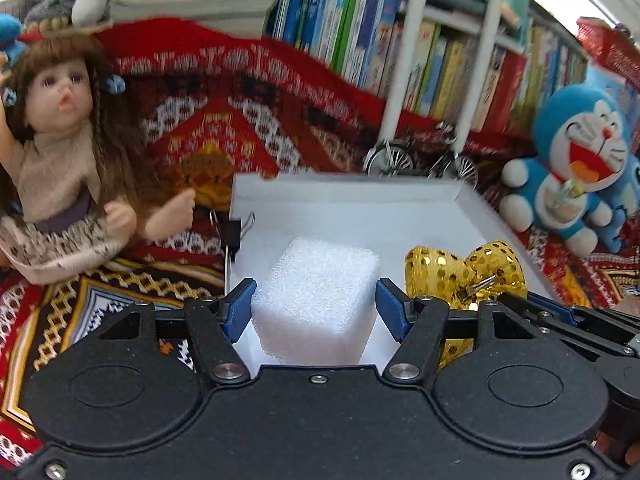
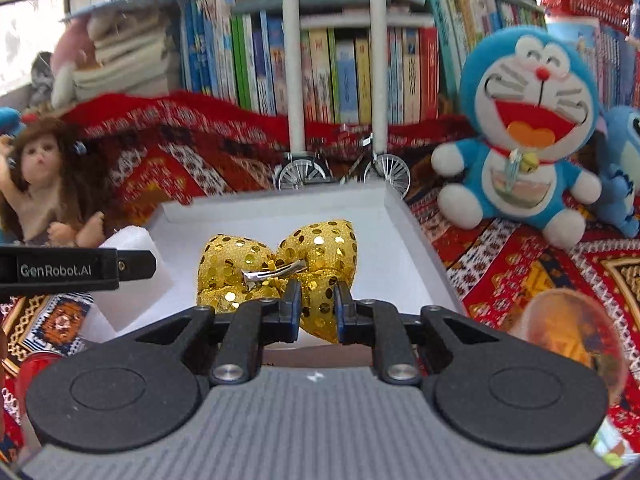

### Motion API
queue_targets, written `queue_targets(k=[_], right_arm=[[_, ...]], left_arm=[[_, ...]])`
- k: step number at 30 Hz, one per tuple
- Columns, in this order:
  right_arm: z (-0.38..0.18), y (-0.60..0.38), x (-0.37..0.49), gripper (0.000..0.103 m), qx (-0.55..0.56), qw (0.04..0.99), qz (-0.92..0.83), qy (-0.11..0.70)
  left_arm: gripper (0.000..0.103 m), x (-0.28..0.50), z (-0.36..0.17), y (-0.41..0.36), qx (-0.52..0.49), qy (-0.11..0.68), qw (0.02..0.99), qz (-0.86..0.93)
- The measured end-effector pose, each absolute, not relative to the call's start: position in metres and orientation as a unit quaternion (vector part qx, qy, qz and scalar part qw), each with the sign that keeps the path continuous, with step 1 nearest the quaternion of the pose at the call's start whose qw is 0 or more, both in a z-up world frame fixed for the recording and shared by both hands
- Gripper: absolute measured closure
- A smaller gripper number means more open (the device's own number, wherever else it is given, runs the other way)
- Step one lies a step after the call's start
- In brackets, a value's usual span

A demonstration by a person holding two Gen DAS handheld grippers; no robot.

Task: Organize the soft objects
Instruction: 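Lift and carry the foam cube with the left gripper while the right carries the bow into the white box, then open the left gripper releasing the cube while the right gripper releases the bow in the box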

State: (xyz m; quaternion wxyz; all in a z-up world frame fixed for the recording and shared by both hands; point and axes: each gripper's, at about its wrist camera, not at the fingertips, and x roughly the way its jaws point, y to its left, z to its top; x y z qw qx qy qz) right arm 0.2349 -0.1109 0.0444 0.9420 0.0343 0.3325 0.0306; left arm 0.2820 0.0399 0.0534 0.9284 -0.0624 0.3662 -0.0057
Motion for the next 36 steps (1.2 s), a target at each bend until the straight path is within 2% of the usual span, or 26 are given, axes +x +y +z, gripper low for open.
queue_targets(k=[6, 19, 25, 28, 29, 31, 33, 36], right_arm=[[0.033, -0.105, 0.251, 0.083, 0.012, 0.938, 0.015, 0.346], [0.029, -0.106, 0.259, 0.085, 0.012, 0.889, -0.006, 0.459], [0.031, -0.108, 0.252, 0.084, 0.026, 0.875, 0.007, 0.484], [0.032, -0.108, 0.248, 0.082, 0.022, 0.883, 0.012, 0.468], [0.034, -0.107, 0.245, 0.073, 0.021, 0.888, 0.015, 0.46], [0.037, -0.107, 0.239, 0.069, 0.02, 0.894, 0.017, 0.447], [0.042, -0.108, 0.232, 0.059, 0.019, 0.901, 0.02, 0.433], [0.051, -0.109, 0.223, 0.057, 0.02, 0.909, 0.024, 0.415]], left_arm=[[0.04, 0.285, 0.04, 0.036, -0.058, 0.386, 0.921, -0.01], [0.039, 0.29, 0.039, 0.034, -0.048, 0.412, 0.91, -0.023], [0.033, 0.287, 0.039, 0.032, -0.038, 0.42, 0.906, -0.034], [0.025, 0.282, 0.043, 0.031, -0.031, 0.412, 0.91, -0.039], [0.023, 0.279, 0.045, 0.03, -0.027, 0.408, 0.912, -0.041], [0.019, 0.274, 0.051, 0.029, -0.024, 0.4, 0.915, -0.043], [0.018, 0.269, 0.057, 0.028, -0.026, 0.395, 0.917, -0.045], [0.017, 0.257, 0.068, 0.029, -0.03, 0.385, 0.921, -0.05]])
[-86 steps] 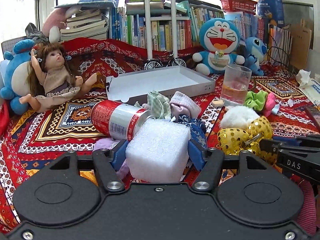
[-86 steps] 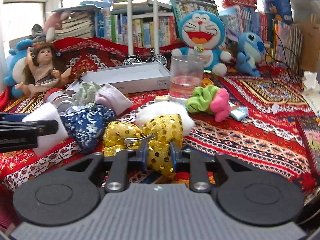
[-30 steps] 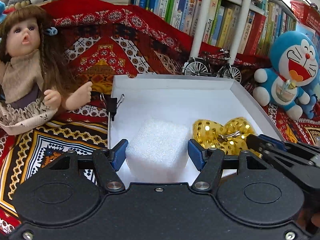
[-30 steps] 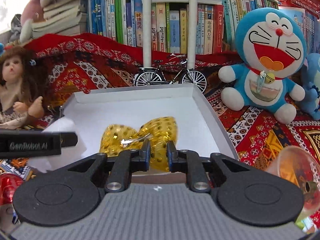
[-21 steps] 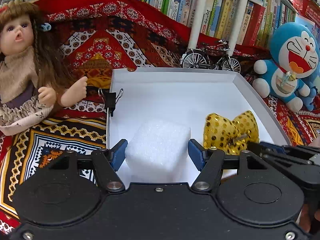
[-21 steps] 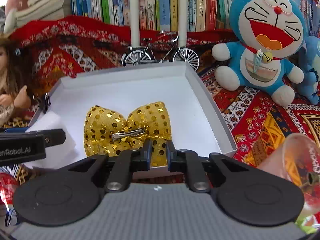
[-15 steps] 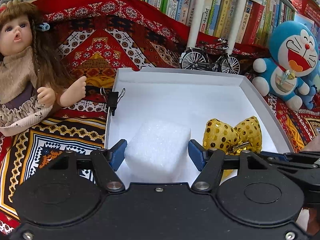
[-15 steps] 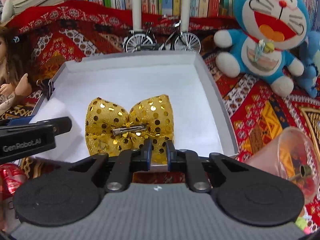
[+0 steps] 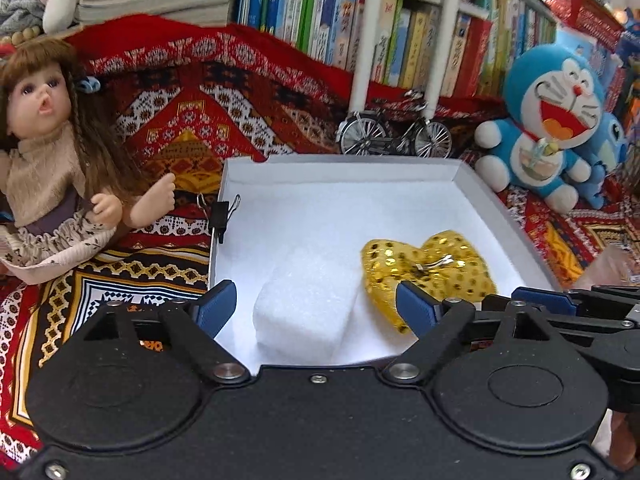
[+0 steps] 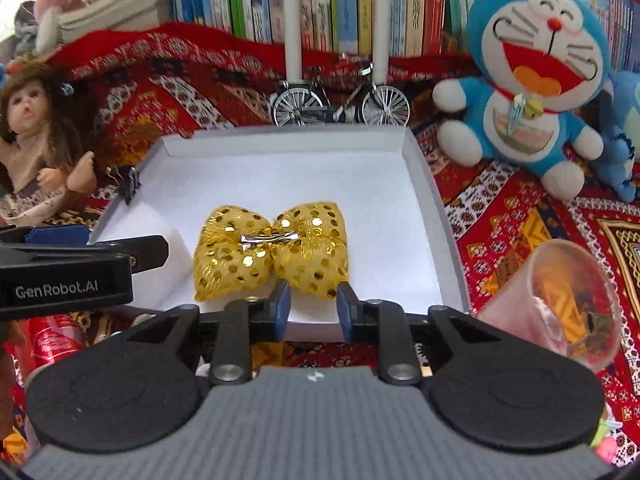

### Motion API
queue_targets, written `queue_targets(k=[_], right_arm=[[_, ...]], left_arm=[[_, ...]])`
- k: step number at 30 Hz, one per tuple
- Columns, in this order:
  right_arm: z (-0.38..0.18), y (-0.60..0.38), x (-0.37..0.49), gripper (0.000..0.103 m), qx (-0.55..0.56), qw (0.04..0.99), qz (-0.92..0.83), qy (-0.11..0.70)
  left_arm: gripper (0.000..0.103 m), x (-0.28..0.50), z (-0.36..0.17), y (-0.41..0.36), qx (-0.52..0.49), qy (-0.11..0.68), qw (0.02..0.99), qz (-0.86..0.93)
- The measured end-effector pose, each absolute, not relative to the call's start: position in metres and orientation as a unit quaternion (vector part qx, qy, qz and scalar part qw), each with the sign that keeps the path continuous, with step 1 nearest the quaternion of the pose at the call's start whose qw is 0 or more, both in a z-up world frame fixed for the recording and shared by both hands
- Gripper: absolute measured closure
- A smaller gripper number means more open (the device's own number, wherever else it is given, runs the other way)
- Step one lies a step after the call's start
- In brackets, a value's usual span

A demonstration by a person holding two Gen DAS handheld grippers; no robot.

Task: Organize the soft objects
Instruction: 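Open the left gripper releasing the cube while the right gripper releases the bow in the box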

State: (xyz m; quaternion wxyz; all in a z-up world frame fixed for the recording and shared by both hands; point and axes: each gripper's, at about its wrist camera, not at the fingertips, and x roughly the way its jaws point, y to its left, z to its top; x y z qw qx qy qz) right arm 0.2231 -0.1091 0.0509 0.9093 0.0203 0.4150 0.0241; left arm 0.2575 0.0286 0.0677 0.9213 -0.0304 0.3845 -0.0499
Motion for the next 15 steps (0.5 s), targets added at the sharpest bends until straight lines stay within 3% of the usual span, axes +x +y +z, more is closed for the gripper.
queue_targets(k=[9, 15], right_arm=[[0.073, -0.112, 0.164, 0.036, 0.032, 0.937, 0.061, 0.342], [0.074, -0.112, 0.118, 0.028, 0.016, 0.952, 0.083, 0.295]], left_arm=[[0.011, 0.187, 0.091, 0.024, -0.031, 0.321, 0.944, -0.063], [0.007, 0.132, 0.095, 0.022, -0.04, 0.287, 0.954, -0.075]])
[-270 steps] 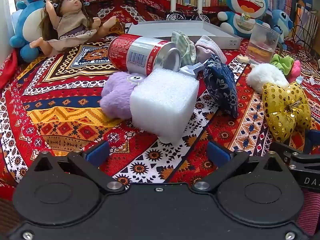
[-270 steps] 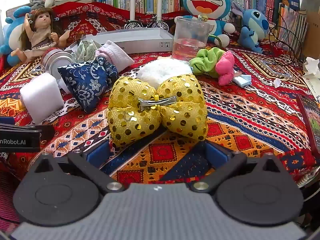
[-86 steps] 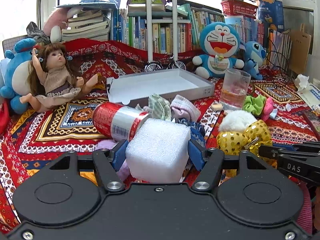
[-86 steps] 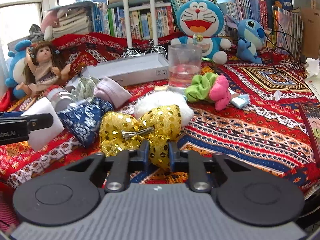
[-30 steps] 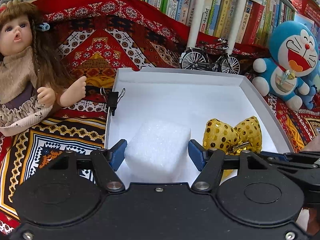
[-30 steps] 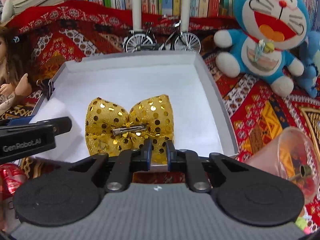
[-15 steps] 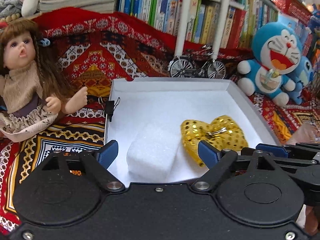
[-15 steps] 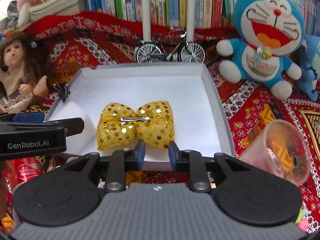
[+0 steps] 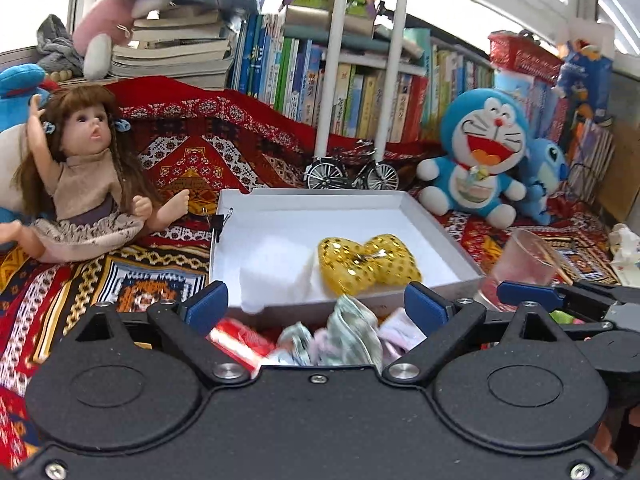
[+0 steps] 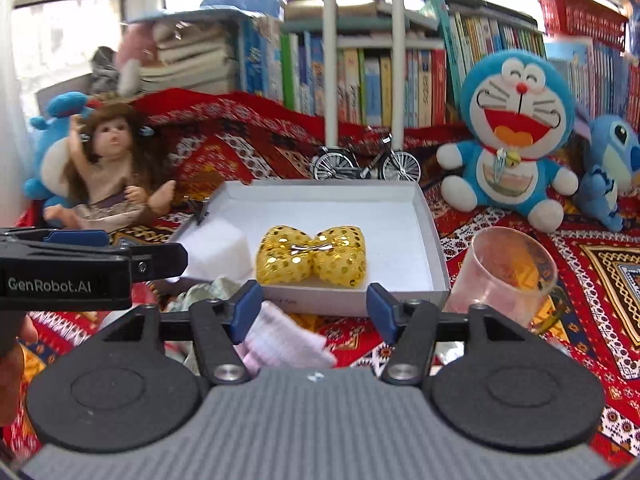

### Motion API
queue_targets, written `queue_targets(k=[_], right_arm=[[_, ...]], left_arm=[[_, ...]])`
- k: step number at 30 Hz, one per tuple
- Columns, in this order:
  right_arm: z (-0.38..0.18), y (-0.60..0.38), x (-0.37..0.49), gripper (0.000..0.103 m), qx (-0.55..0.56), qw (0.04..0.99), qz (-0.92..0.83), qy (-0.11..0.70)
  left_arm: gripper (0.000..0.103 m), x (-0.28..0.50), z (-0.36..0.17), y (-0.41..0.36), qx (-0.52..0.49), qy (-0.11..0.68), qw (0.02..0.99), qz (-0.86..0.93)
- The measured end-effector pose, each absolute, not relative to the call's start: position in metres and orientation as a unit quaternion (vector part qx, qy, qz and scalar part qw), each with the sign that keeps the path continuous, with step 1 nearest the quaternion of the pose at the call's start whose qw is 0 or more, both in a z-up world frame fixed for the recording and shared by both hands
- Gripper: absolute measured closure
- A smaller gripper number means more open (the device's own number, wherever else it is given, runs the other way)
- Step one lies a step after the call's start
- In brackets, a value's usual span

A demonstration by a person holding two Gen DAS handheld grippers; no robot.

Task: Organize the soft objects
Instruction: 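Open the left gripper releasing the cube while the right gripper releases the bow in the box, then grasp the purple plush toy with the left gripper while the right gripper grasps the blue floral pouch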

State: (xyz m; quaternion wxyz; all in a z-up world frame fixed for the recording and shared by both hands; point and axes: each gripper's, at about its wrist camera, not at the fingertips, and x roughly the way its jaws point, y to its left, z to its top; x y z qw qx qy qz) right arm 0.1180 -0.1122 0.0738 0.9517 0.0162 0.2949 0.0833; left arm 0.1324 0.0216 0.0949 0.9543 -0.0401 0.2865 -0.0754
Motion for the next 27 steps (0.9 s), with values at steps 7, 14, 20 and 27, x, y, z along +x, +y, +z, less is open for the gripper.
queue_targets(k=[7, 14, 20, 27], right_arm=[[0.061, -0.116, 0.077, 0.02, 0.017, 0.958, 0.099, 0.27], [0.046, -0.115, 0.051, 0.015, 0.021, 0.956, 0.121, 0.267], [0.029, -0.106, 0.041, 0.009, 0.017, 0.952, 0.135, 0.273], [0.018, -0.09, 0.03, 0.001, -0.006, 0.952, 0.155, 0.265]], left_arm=[[0.005, 0.081, 0.082, 0.024, -0.025, 0.261, 0.964, -0.055], [0.003, 0.047, 0.063, 0.037, -0.018, 0.261, 0.964, -0.038], [0.002, 0.029, 0.045, 0.047, -0.02, 0.27, 0.962, -0.024], [0.002, 0.024, 0.028, 0.055, -0.031, 0.286, 0.958, -0.012]])
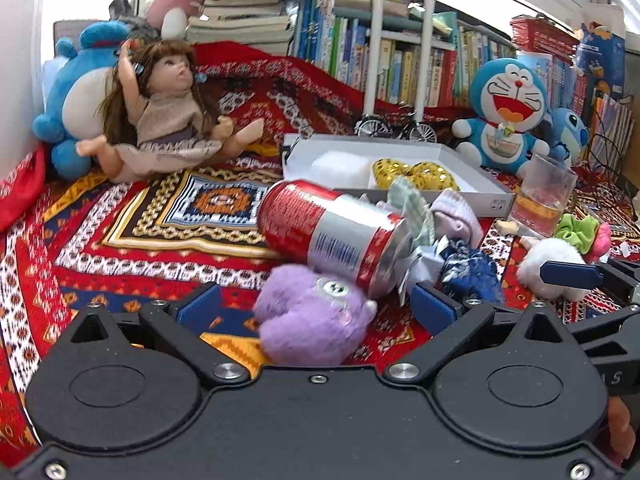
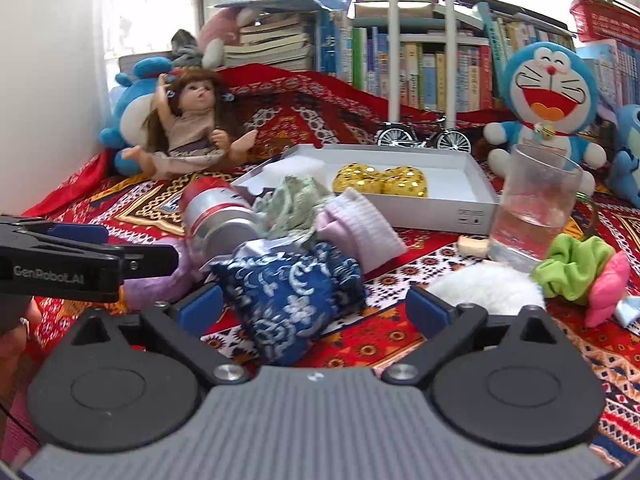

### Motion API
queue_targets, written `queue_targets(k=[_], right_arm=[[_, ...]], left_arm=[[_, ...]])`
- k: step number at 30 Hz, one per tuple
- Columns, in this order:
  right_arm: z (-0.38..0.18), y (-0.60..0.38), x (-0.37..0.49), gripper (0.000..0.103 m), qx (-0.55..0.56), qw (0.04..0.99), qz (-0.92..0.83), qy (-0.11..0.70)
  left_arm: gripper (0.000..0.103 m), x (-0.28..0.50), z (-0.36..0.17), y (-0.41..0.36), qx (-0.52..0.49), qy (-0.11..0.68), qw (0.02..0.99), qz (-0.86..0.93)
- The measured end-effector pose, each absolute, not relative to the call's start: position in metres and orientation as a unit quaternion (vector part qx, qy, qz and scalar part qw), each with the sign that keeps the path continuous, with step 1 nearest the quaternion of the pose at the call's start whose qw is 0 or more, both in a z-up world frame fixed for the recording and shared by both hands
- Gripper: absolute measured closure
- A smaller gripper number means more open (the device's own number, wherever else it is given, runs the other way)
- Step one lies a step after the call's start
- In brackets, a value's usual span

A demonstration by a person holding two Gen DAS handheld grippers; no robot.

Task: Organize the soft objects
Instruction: 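Grasp the purple plush toy with the left gripper while the right gripper grasps the blue floral pouch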

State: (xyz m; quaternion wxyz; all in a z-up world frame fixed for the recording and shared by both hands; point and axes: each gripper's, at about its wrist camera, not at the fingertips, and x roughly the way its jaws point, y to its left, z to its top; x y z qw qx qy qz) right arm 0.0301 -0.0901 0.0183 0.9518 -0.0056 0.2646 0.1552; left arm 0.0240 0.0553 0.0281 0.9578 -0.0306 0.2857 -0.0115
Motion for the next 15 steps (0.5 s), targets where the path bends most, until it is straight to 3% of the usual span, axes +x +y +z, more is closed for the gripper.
queue_targets(k=[10, 15], right_arm=[[0.008, -0.084, 0.031, 0.001, -0.004, 0.948, 0.163, 0.273], [0.008, -0.083, 0.032, 0.011, 0.005, 0.947, 0.165, 0.276]], left_arm=[[0.007, 0.023, 0.019, 0.064, -0.057, 0.293, 0.954, -0.019], [0.014, 0.027, 0.015, 0.062, -0.07, 0.304, 0.95, -0.028]])
